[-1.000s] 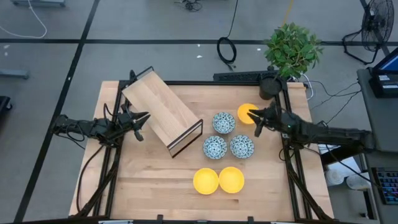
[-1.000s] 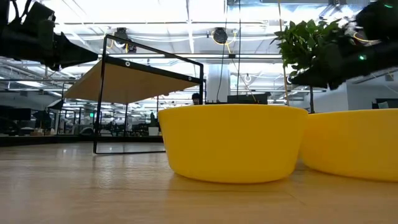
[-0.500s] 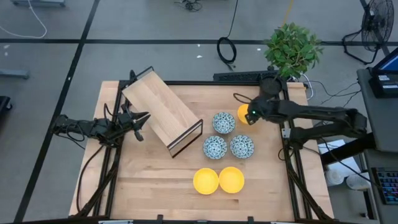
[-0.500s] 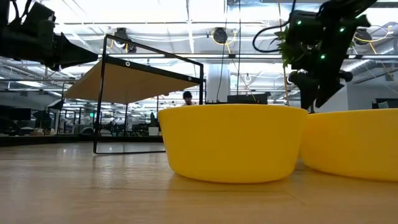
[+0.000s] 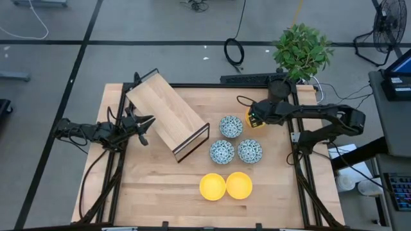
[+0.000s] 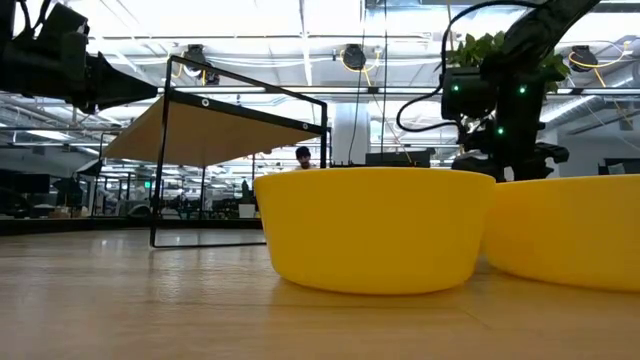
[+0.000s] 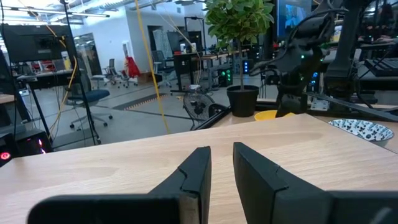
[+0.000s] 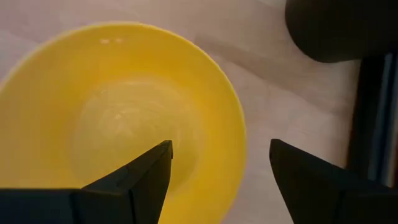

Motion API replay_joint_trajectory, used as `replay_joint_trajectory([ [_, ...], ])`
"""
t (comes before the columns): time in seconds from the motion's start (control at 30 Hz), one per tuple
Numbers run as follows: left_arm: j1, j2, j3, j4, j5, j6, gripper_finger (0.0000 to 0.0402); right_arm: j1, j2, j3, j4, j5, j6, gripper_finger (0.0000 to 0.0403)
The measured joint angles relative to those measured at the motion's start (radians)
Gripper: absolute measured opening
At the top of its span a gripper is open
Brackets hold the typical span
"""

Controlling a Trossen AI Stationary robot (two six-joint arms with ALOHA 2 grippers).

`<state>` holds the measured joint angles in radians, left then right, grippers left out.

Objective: Pick & Place Mini bowls
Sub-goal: Put the top yellow bowl on the shelf

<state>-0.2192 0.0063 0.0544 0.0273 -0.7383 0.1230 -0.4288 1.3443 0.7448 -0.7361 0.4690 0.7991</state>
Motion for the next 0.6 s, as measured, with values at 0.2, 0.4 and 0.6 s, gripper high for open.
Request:
replay_joint_trajectory([
  [0.2,0.000,0.000,0.000,0.000,0.000,0.000,0.0074,-0.031,0.006,-0.024,0.018,-0.003,0.001,0.0255],
  [0.4,0.000,0.000,0.000,0.006,0.003,0.000,0.0074,-0.057,0.006,-0.085,0.081,-0.027,-0.012,0.0232],
  [0.6,0.000,0.000,0.000,0.048,0.006,-0.040,0.0074,-0.070,0.006,-0.130,0.170,-0.081,-0.079,0.0143],
])
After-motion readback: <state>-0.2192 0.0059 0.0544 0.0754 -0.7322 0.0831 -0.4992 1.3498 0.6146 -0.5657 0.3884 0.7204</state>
